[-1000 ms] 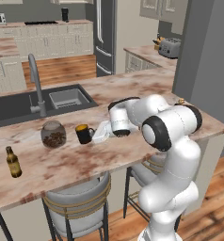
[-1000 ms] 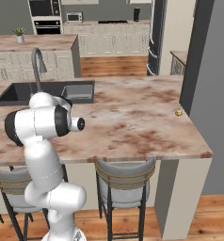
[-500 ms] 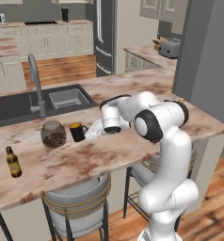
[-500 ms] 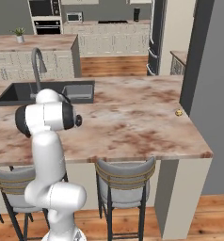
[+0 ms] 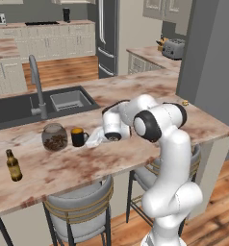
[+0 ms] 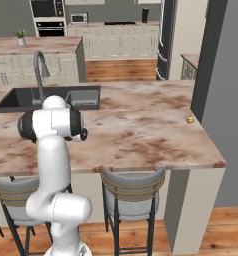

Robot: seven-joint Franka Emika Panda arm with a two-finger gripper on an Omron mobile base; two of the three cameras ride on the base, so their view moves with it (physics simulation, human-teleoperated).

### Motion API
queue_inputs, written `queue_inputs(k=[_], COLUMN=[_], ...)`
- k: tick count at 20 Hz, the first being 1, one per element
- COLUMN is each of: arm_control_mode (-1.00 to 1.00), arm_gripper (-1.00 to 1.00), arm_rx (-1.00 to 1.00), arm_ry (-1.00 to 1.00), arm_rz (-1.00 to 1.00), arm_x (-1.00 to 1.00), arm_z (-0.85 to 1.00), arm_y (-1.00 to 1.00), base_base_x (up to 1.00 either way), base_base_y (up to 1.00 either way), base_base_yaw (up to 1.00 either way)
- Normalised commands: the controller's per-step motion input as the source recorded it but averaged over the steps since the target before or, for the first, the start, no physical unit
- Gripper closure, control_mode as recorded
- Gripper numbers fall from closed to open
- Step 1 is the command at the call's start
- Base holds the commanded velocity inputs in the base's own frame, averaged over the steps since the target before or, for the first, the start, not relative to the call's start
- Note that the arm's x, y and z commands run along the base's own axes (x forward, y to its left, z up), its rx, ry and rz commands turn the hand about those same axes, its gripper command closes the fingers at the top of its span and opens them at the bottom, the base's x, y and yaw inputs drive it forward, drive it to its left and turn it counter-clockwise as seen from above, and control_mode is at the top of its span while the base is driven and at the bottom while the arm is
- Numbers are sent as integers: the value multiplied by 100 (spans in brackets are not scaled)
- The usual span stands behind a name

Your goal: Open the cabinet directly in front. Then move the beer and the mug to the dining counter with the jar on it.

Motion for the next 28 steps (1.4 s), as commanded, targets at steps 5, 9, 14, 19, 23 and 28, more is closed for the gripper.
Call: queue_inputs(k=[5,9,14,19,23,28], arm_control_mode=[-100,-100,-100,-100,-100,-100], arm_gripper=[100,-100,-100,-100,-100,-100], arm_rx=[0,0,0,0,3,8], arm_ry=[0,3,0,0,0,-2], arm_rz=[0,0,-3,-7,-4,0], arm_x=[1,3,-3,-32,-94,-100], arm_z=[0,14,69,78,93,100], arm_y=[0,0,-6,-34,-78,-75], base_base_x=[0,0,0,0,0,0], base_base_y=[0,0,0,0,0,0], base_base_yaw=[0,0,0,0,0,0])
